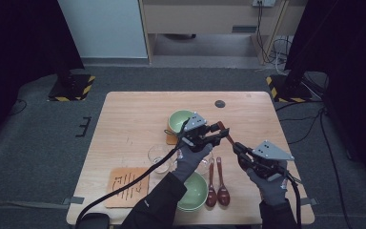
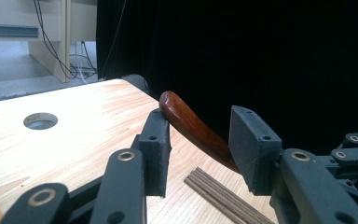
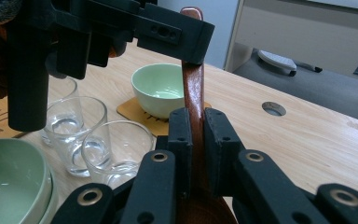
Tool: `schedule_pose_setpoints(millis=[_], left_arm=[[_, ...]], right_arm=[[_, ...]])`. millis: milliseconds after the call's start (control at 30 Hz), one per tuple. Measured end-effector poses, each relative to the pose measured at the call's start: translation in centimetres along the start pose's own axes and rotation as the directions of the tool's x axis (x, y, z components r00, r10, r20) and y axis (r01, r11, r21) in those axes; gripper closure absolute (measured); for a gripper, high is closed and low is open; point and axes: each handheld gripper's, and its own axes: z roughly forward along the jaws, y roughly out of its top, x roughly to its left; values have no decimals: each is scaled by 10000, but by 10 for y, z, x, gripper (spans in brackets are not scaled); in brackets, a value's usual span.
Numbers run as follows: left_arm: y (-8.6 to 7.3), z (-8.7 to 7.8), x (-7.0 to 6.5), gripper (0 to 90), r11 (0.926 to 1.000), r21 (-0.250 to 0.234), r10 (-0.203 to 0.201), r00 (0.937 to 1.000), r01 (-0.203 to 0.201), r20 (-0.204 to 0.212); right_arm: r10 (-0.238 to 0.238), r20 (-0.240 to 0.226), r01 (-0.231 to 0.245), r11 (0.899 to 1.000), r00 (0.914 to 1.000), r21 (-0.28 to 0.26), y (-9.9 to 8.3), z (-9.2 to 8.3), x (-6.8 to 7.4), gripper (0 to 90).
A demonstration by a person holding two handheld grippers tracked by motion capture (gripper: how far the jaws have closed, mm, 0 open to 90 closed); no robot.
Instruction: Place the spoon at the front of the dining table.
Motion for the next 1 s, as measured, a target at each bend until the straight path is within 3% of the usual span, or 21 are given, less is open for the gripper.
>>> schedule_pose_setpoints(millis=[267,567,667,733,1000], left_arm=[[2,-1,0,638,9998,-150,-123,9998,125,133],[4,-4,0,726,9977,-306,-581,9967,599,568],[5,-4,0,769,9939,-434,-964,9904,1011,995],[5,-5,1,823,9861,-567,-1453,9760,1563,1623],[6,-7,-2,838,9921,-647,-965,9832,1075,1552]], right_arm=[[-1,9,1,10000,10000,5,0,0,0,818],[-84,28,84,9999,10000,128,-1,1,0,818],[-108,31,108,9998,9999,164,-1,2,1,819],[-107,31,106,9998,9999,150,-1,2,2,820],[-125,118,124,9998,9999,139,-1,4,3,816]])
